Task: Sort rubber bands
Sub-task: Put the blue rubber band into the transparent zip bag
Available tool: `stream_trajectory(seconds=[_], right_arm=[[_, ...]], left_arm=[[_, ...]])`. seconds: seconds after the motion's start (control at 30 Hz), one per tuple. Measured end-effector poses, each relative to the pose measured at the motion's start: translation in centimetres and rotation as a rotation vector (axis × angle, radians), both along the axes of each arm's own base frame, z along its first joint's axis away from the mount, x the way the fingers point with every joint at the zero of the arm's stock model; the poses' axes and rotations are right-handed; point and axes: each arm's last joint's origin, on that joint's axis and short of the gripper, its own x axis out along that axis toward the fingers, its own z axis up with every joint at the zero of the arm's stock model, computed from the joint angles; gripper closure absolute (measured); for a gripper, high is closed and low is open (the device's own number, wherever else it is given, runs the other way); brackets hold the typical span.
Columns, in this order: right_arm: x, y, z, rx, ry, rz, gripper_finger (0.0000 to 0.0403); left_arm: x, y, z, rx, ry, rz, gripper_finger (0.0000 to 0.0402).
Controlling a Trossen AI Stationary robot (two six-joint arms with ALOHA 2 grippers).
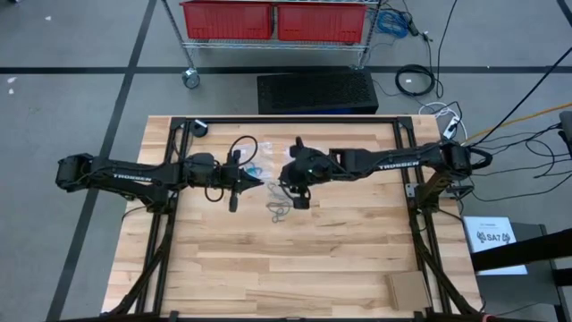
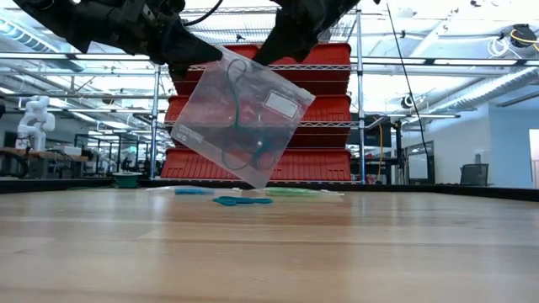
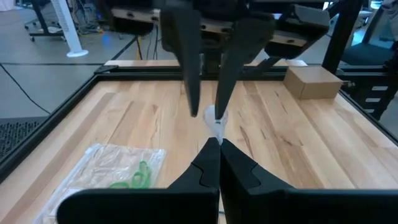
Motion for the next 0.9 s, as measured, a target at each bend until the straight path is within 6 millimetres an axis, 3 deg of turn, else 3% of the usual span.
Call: stream_trajectory(seconds=[0.23, 0.57, 0.7, 0.9], right_arm=[[0.1, -0.1, -0.6, -0.02, 0.038, -0.015, 0.0398], [0.3, -1.2, -0.8, 0.025, 0.021, -0.084, 0.0357], [0.5, -0.8, -0.9, 0.08, 0.017, -0.01, 0.0328], [1.5, -0.7, -2.1, 0.128, 0.012, 0.063, 0.0341]], left_arm=[[0.0, 0.0, 0.0, -0.002, -0.004, 0.001, 0.0401], [0.0, 0.0, 0.0, -0.001, -0.005, 0.004, 0.0401], [0.0, 0.0, 0.0, -0.001, -0.004, 0.004, 0.0401], [0.0, 0.0, 0.0, 0.001, -0.004, 0.011, 0.0401]])
